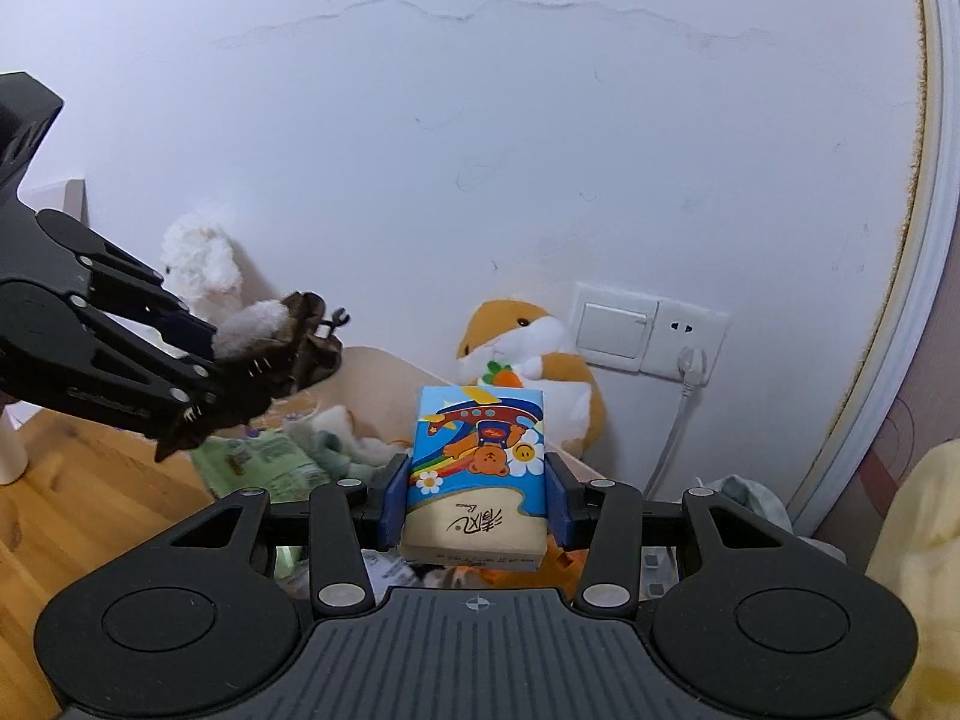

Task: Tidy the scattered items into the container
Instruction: 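Carry the headband and cartoon tissue pack over the basket, then open both tools to drop the headband and tissue pack into the basket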

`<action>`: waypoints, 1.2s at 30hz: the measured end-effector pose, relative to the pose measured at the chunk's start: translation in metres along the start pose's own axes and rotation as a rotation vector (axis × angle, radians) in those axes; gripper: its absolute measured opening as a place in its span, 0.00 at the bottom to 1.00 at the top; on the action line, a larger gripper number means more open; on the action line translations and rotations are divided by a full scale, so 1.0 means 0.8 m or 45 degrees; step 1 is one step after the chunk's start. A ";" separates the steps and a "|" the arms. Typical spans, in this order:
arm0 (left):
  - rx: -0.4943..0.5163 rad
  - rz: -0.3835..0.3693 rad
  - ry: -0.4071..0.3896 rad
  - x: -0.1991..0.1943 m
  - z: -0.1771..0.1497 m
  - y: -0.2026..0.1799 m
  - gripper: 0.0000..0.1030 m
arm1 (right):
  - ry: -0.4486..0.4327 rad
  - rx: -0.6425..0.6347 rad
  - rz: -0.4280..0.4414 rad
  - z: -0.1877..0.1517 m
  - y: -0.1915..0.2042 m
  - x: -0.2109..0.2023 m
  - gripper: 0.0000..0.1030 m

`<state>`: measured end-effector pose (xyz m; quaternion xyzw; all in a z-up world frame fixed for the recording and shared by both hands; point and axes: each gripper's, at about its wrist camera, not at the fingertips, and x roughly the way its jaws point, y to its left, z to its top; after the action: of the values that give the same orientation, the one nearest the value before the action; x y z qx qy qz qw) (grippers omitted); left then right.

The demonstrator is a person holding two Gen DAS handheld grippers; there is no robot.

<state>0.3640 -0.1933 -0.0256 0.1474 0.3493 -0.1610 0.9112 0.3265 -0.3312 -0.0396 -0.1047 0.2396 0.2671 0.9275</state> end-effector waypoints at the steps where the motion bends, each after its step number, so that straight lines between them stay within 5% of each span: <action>1: 0.002 0.024 0.015 0.009 0.002 -0.004 0.32 | 0.011 0.000 0.002 0.000 -0.003 0.008 0.42; 17: -0.195 0.124 0.193 0.105 0.007 -0.017 0.32 | 0.241 0.090 0.080 -0.031 -0.011 0.090 0.42; 18: -0.199 0.134 0.196 0.105 0.008 -0.017 0.36 | 0.248 0.083 0.082 -0.030 -0.010 0.093 0.45; 20: -0.221 0.146 0.200 0.104 0.009 -0.015 0.65 | 0.250 0.067 0.077 -0.028 -0.009 0.094 0.54; 22: -0.235 0.169 0.181 0.101 0.009 -0.013 0.77 | 0.238 0.059 0.087 -0.026 -0.006 0.090 0.65; 30: -0.363 0.144 0.182 0.069 -0.001 0.002 0.78 | 0.204 0.128 0.089 -0.013 -0.001 0.060 0.98; 36: -0.432 0.120 0.164 0.018 -0.012 0.009 0.78 | 0.227 0.150 0.063 -0.001 0.015 0.021 1.00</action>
<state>0.3709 -0.1860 -0.0413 0.0179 0.4216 -0.0474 0.9054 0.3320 -0.3141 -0.0496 -0.0673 0.3388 0.2649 0.9003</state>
